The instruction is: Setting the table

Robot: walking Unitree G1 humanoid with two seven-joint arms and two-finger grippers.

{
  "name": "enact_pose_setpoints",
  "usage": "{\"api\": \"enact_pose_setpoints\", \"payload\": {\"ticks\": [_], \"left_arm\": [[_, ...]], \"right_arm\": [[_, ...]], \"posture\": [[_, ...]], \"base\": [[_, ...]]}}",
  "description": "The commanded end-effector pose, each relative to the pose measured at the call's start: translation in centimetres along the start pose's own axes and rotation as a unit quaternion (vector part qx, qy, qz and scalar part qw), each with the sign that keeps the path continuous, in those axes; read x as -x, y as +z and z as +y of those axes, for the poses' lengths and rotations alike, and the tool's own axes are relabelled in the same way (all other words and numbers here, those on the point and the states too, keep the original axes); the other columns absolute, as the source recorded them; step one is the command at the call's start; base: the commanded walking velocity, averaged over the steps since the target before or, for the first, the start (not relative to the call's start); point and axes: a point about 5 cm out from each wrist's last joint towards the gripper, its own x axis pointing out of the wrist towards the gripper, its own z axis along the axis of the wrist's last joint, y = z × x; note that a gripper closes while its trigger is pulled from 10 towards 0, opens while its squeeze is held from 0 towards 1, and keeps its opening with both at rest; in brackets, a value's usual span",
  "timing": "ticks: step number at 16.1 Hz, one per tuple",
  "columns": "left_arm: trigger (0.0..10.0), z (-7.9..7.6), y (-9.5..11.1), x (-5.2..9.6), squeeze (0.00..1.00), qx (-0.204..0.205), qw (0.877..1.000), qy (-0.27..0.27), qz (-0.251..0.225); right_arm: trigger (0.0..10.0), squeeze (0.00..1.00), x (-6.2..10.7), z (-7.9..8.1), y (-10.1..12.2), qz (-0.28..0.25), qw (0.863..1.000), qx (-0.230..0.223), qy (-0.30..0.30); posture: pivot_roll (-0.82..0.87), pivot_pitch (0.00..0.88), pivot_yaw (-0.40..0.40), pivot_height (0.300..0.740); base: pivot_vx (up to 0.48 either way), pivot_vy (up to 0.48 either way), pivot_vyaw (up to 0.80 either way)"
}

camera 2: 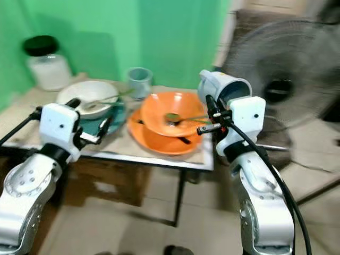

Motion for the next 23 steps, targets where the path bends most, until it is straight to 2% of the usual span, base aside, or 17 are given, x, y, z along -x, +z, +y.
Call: {"api": "enact_pose_setpoints", "payload": {"ticks": [1, 5, 8, 11, 13, 14, 15, 18, 20, 21, 23], "left_arm": [[10.0, 0.4, 0.6, 0.1, 0.0, 0.002, 1.0, 0.017, -0.01], [10.0, 0.0, 0.5, 0.1, 0.0, 0.001, 1.0, -0.003, -0.003], [10.0, 0.0, 0.7, -0.7, 0.0, -0.003, 1.0, 0.0, -0.011], [10.0, -0.3, 0.4, -1.0, 0.0, 0.004, 1.0, -0.004, 0.0], [10.0, -0.5, -0.3, -1.2, 0.0, 0.035, 0.999, -0.008, 0.023], [10.0, -0.5, -0.7, -1.2, 0.0, 0.034, 0.999, 0.003, 0.035], [10.0, -0.3, -0.5, -1.3, 0.0, 0.023, 0.999, 0.016, 0.017], [10.0, 0.5, 0.1, -1.9, 0.0, 0.041, 0.998, 0.048, -0.015], [10.0, 0.4, 0.0, -1.7, 0.0, 0.051, 0.998, 0.019, -0.012], [10.0, 0.3, -0.6, -1.3, 0.0, 0.067, 0.998, 0.022, -0.004], [10.0, 0.0, -0.5, -1.0, 0.0, 0.069, 0.997, 0.014, -0.011]], "right_arm": [[10.0, 0.0, -0.2, 0.1, 0.0, 0.004, 1.0, -0.009, -0.005], [10.0, 0.0, 0.0, -0.2, -0.7, 0.026, 0.998, -0.044, -0.036], [10.0, 0.0, -0.1, -0.5, -0.9, 0.037, 0.997, -0.037, -0.058], [10.0, 0.0, 0.0, -1.0, -0.7, 0.044, 0.996, -0.024, -0.073], [10.0, 0.0, 0.1, -1.6, -1.5, 0.06, 0.993, -0.013, -0.098], [10.0, 0.0, 0.2, -2.0, -1.7, 0.066, 0.99, -0.019, -0.119], [10.0, 0.0, 0.2, -2.2, -1.8, 0.068, 0.989, -0.022, -0.128], [10.0, 0.0, 0.1, -2.5, -2.1, 0.077, 0.988, -0.011, -0.135], [10.0, 0.0, 0.1, -2.3, -2.7, 0.095, 0.986, -0.004, -0.135], [10.0, 0.0, 0.3, -2.0, -3.5, 0.122, 0.984, 0.008, -0.126], [10.0, 0.0, 0.3, -1.8, -3.9, 0.131, 0.984, 0.001, -0.121]], "posture": [[0.14, 0.0, -0.056, 0.74], [0.13, 0.0, -0.046, 0.74], [0.1, 0.0, -0.019, 0.74], [0.09, 0.0, -0.012, 0.74], [0.09, 0.0, -0.018, 0.74], [0.1, 0.0, -0.02, 0.74], [0.1, 0.0, -0.016, 0.74], [0.1, 0.0, -0.007, 0.74], [0.09, 0.0, -0.008, 0.74], [0.11, 0.0, -0.012, 0.74], [0.11, 0.0, -0.03, 0.74]], "base": [[0.0, 0.0, -0.78], [0.0, 0.0, -0.8], [0.0, 0.0, -0.8], [0.0, 0.0, -0.8], [0.0, 0.0, -0.8], [0.0, 0.0, -0.8], [0.0, 0.0, -0.8], [0.0, 0.0, -0.8], [0.0, 0.0, -0.8], [0.0, 0.0, -0.78], [0.0, 0.0, -0.78]]}}
